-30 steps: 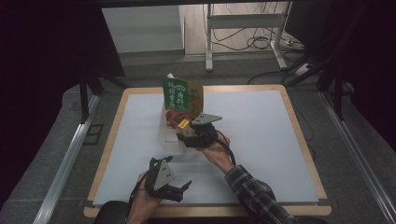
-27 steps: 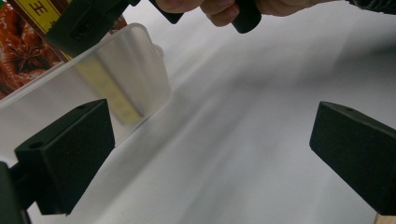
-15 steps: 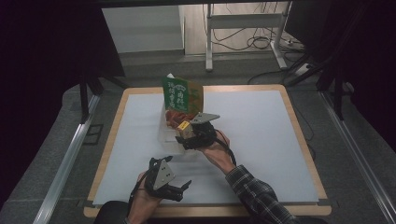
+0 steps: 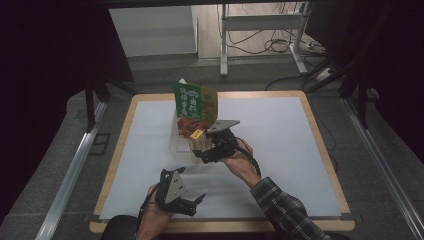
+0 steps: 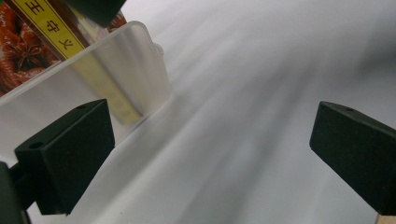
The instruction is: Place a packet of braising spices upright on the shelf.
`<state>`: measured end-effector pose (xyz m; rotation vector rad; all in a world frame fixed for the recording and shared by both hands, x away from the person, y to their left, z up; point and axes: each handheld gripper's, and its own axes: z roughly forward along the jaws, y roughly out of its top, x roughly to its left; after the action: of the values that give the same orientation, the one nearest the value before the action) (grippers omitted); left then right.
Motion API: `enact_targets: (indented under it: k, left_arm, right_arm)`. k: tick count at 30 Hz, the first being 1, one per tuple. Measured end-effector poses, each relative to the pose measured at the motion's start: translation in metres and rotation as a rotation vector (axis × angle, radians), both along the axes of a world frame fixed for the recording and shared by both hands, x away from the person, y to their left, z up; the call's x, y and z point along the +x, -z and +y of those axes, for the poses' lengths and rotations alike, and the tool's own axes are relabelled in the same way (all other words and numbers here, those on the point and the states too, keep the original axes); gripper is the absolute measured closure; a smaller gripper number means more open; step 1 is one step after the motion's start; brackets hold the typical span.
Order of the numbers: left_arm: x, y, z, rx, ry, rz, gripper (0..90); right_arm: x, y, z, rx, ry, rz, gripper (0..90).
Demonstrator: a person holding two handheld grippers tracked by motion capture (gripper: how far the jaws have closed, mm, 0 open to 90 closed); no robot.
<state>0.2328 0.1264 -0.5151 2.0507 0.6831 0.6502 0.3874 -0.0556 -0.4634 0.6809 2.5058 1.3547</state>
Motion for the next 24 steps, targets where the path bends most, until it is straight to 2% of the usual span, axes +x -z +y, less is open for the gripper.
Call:
enact_targets:
  k: [5, 12, 24]
  left_arm:
    - [0.001, 0.001, 0.000, -0.012, -0.001, 0.009, 0.0]
    - [0.001, 0.001, 0.000, -0.006, 0.003, 0.013, 0.0]
    - [0.002, 0.001, 0.000, -0.013, 0.001, 0.017, 0.0]
  right_arm:
    - [-0.003, -0.007, -0.013, -0.001, 0.001, 0.010, 4.5]
    - [-0.007, -0.012, -0.033, -0.017, 0.016, 0.009, 3.9]
    - [-0.014, -0.008, -0.044, -0.053, 0.003, 0.011, 2.6]
